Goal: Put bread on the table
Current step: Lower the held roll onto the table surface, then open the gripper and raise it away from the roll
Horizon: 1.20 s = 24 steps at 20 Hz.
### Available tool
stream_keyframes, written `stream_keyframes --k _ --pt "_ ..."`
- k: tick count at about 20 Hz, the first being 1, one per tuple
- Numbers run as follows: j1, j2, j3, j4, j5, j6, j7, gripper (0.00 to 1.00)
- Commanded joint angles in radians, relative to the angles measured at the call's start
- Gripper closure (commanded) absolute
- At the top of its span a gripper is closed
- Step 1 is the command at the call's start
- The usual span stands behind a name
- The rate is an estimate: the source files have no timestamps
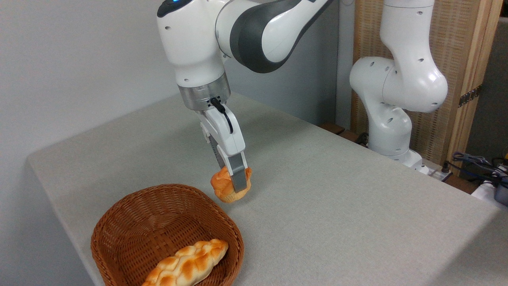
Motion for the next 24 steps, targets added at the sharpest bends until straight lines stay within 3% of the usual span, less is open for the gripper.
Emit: stream_keyframes --k 1,7,11,15,20,24 --pt "-0.006 -0.011 0.001 -0.003 0.000 -0.005 0.012 0.00" --pt "-0.006 -0.012 0.003 0.026 0.000 -0.012 0.004 0.00" --pt "0.004 -0.004 0.015 0.161 -0.009 -0.118 -0.003 0.00" --pt "0.018 0.002 0.046 0.259 -0.015 -0.154 -0.103 0.00" --pt "0.018 0.083 0.102 0.467 -0.015 -0.293 -0.140 0.00" --pt "0.018 0.083 0.118 0.481 -0.017 -0.302 -0.137 0.00"
